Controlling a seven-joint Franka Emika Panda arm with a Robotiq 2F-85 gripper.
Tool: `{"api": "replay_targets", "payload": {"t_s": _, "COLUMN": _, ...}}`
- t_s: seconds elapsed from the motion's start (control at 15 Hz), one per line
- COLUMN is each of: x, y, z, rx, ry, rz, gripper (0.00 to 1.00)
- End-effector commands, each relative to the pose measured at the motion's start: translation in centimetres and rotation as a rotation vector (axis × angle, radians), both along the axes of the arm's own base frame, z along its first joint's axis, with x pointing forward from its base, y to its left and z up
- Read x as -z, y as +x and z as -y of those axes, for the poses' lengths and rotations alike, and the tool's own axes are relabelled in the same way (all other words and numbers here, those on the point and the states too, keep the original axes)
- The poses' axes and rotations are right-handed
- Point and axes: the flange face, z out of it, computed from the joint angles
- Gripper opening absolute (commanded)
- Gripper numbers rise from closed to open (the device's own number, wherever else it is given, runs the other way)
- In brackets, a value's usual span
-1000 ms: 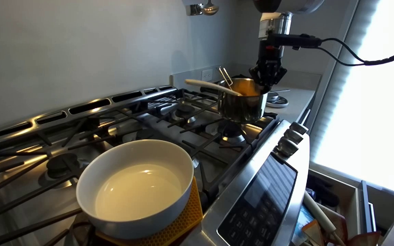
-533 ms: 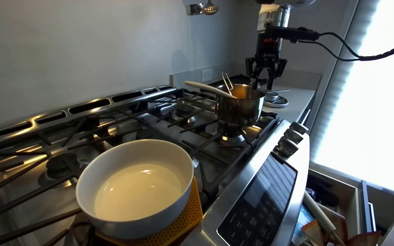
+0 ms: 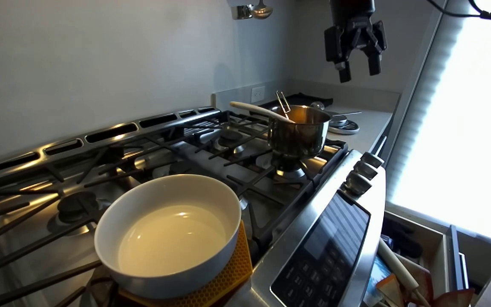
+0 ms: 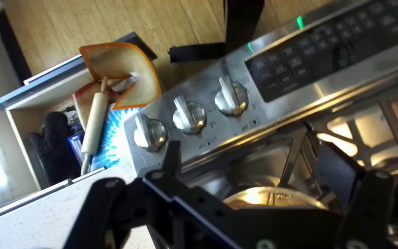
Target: Move the silver pot to the right
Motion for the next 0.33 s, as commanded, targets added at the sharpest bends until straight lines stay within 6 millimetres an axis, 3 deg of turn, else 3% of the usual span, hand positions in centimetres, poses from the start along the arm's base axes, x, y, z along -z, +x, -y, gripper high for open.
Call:
{"api": "replay_targets", "payload": {"t_s": 0.0, "x": -2.9, "y": -6.2, "z": -5.4, "rx": -0.142, "ry": -0.147, "rz": -0.048, "gripper": 1.00}}
{"api": "replay_targets", "payload": {"t_s": 0.2, "x": -4.4, "y": -9.6, "z": -10.8, "rx": -0.233, "ry": -0.279, "rz": -0.038, "gripper": 1.00}}
{"api": "replay_targets", "payload": {"t_s": 0.27, "x": -4.1, "y": -6.8, "z": -8.9, "rx": -0.199, "ry": -0.194, "rz": -0.058, "gripper": 1.00}}
